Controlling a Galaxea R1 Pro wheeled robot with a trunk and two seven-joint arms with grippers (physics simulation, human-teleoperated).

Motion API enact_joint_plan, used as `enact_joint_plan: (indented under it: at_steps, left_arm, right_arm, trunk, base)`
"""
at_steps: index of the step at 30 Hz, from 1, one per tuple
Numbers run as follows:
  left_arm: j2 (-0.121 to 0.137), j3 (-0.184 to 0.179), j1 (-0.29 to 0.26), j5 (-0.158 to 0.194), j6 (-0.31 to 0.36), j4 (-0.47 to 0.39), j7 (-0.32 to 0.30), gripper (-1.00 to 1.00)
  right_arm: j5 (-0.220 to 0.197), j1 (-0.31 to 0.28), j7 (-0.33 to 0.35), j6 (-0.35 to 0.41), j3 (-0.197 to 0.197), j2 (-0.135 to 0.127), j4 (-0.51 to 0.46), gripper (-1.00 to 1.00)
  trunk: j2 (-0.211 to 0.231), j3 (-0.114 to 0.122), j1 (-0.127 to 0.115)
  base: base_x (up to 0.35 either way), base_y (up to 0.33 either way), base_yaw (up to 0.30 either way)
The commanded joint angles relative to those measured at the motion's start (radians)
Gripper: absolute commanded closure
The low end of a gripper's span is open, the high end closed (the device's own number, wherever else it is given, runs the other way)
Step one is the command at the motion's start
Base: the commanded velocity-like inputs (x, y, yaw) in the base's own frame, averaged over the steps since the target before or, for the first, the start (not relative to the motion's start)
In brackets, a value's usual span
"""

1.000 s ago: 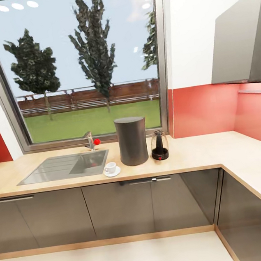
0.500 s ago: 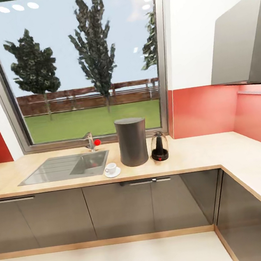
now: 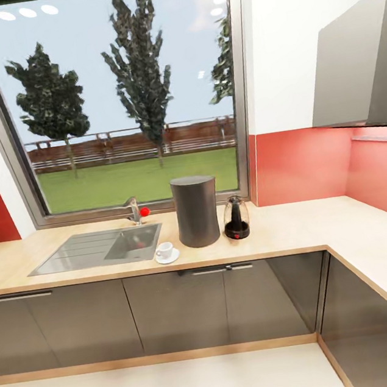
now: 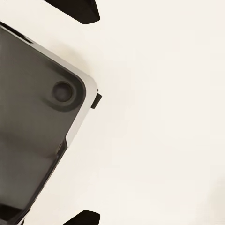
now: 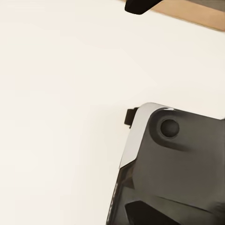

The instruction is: Set up a coffee station on the kitchen countertop: keep the coffee maker on the countertop, move the bottle of coffee from the kitchen shelf to the counter next to the coffee maker, place a paper coffee filter on top of the coffee maker, put the saucer next to the coffee maker with the coffee cup on the saucer, and place the electric kettle next to the coffee maker.

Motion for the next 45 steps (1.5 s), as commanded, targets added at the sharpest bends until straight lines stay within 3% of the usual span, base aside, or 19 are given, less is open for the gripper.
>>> enact_joint_plan:
  at_steps: [1, 10, 20, 21, 25, 28, 31, 34, 45]
  left_arm:
    - [-0.001, 0.004, 0.0, -0.003, -0.003, 0.001, 0.001, -1.0]
    - [0.001, 0.005, 0.0, -0.003, -0.003, 0.001, 0.0, -1.0]
    - [0.002, 0.005, 0.0, -0.004, -0.003, 0.008, 0.001, -1.0]
    - [0.0, 0.002, 0.0, -0.011, -0.002, 0.011, 0.0, -1.0]
    - [-0.001, 0.001, 0.0, -0.013, 0.0, 0.012, 0.0, -1.0]
    - [0.0, 0.001, 0.0, -0.01, 0.0, 0.012, 0.0, -1.0]
    - [0.002, 0.003, 0.0, -0.003, -0.001, 0.011, 0.0, -1.0]
    - [0.003, 0.003, 0.0, -0.002, -0.001, 0.011, 0.0, -1.0]
    - [0.003, 0.007, 0.0, 0.0, -0.001, 0.011, -0.001, -1.0]
  right_arm:
    - [0.004, -0.001, 0.001, -0.006, -0.001, -0.001, 0.004, -1.0]
    - [0.002, -0.003, -0.001, -0.016, -0.007, 0.004, 0.001, -1.0]
    - [-0.142, -0.003, 0.009, -0.009, -0.016, -0.006, -0.002, -1.0]
    - [-0.149, -0.003, 0.016, -0.008, -0.015, -0.026, -0.001, -1.0]
    - [-0.149, -0.003, 0.047, -0.008, -0.014, -0.048, 0.002, -1.0]
    - [-0.148, -0.005, 0.096, -0.005, -0.013, -0.068, 0.003, -1.0]
    - [-0.148, -0.011, 0.188, 0.045, -0.014, -0.11, 0.003, -1.0]
    - [-0.149, -0.011, 0.217, 0.06, -0.014, -0.132, 0.004, -1.0]
    - [-0.149, -0.013, 0.229, 0.063, -0.014, -0.14, 0.003, -1.0]
  trunk:
    - [-0.001, 0.0, 0.0]
    - [-0.001, 0.0, 0.0]
    - [-0.001, 0.0, 0.0]
    - [-0.001, 0.0, 0.0]
    - [-0.001, 0.0, 0.0]
    - [-0.001, 0.0, 0.0]
    - [-0.001, 0.0, 0.0]
    - [-0.001, 0.0, 0.0]
    - [-0.001, 0.001, 0.0]
  base:
    - [0.0, 0.0, 0.0]
    - [0.016, 0.013, 0.0]
    - [0.266, 0.177, 0.0]
    - [0.307, 0.161, 0.0]
    - [0.308, 0.16, 0.0]
    - [0.309, 0.165, -0.041]
    - [0.307, 0.188, -0.177]
    - [0.293, 0.215, -0.248]
    - [0.248, 0.256, -0.12]
